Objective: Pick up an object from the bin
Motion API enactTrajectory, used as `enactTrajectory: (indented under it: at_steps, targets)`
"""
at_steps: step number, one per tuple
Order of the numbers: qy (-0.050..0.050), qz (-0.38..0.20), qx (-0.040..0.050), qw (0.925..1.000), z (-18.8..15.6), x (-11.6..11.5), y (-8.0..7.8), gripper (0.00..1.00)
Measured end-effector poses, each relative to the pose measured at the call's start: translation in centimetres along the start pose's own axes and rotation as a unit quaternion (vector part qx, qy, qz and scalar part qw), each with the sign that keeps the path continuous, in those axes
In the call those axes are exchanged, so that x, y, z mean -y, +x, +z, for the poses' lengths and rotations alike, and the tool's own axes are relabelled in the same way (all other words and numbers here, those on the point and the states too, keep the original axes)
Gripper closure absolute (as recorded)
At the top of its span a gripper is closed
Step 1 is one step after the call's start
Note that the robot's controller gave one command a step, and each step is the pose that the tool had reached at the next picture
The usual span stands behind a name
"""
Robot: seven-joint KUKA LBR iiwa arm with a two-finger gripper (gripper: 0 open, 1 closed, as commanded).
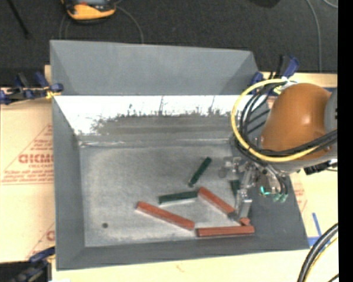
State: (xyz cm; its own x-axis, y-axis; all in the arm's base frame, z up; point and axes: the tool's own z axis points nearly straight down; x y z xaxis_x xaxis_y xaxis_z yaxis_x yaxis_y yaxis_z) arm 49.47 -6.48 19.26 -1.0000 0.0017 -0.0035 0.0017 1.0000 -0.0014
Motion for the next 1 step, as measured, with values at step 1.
enactTrajectory:
  at_steps: [1]
  targets:
    - [0.0, 0.013, 0.0046, 0.9999, 3.99, -0.89, 0.42, 0.0]
